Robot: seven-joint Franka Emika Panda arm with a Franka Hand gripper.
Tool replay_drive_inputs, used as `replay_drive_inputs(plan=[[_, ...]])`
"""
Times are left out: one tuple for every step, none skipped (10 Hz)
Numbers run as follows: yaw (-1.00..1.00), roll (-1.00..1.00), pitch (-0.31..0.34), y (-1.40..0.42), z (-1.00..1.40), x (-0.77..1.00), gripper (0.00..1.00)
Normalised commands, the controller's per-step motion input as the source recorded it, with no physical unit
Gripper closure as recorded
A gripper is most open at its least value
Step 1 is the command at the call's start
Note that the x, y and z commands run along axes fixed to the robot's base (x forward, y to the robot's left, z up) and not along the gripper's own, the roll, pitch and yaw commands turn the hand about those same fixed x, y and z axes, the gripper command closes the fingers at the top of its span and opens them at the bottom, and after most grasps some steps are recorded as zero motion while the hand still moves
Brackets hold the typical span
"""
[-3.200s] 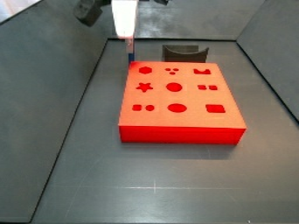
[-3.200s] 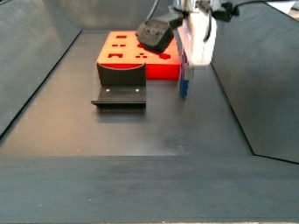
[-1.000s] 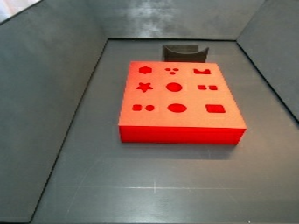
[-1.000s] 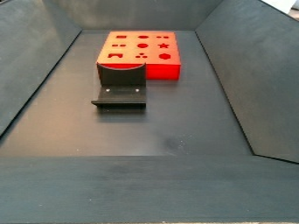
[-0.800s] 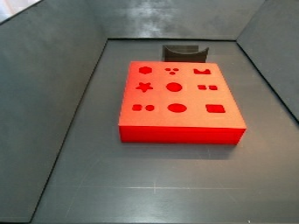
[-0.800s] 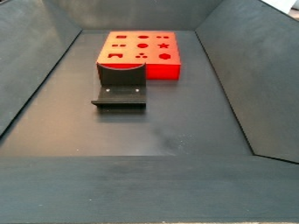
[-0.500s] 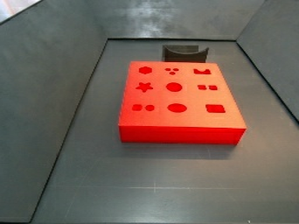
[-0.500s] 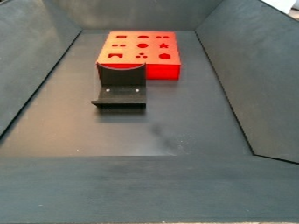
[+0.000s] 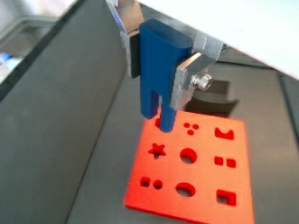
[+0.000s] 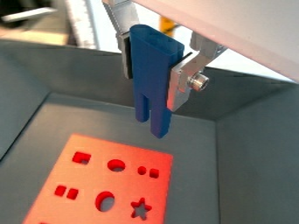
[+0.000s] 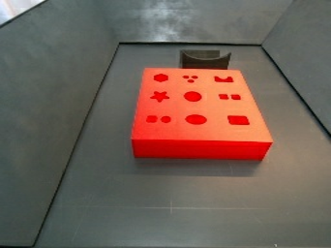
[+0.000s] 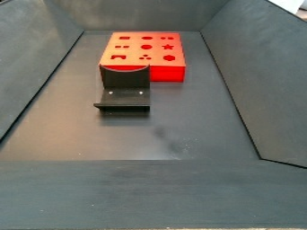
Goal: Pick up the square-circle object. Move up. Rotate the square-circle object. Move to above the board. Insert the square-circle object.
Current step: Move to above the board, then insert the square-circle object.
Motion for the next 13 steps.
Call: replay_drive_inputs(plan=[[1.00,0.10,0.088,-0.07,0.01,0.07,1.00],[1.00,0.11,0.096,-0.06,0.01,0.07,1.00],[1.00,0.13,0.117,-0.05,0.02,0.06,1.00],[1.00,0.17,0.149,-0.04,0.02,0.07,1.00],[0.95,0.21,0.181,-0.04,0.02,0.07,1.00],[0.77,0.21,0.178,-0.03,0.02,0.07,1.00],[0.36,0.19,0.151,-0.04,0.02,0.09,1.00],[0.56,0.00,-0.013,0.08,-1.00,0.15,1.00],[0.56,0.00,-0.013,0.08,-1.00,0.14,1.00],[0.55,0.00,-0.014,0.08,-1.00,0.15,1.00],[0.55,0.00,-0.014,0.07,-1.00,0.15,1.00],[0.52,0.00,-0.011,0.06,-1.00,0.15,1.00],[0.31,0.00,0.000,0.00,-1.00,0.10,1.00]])
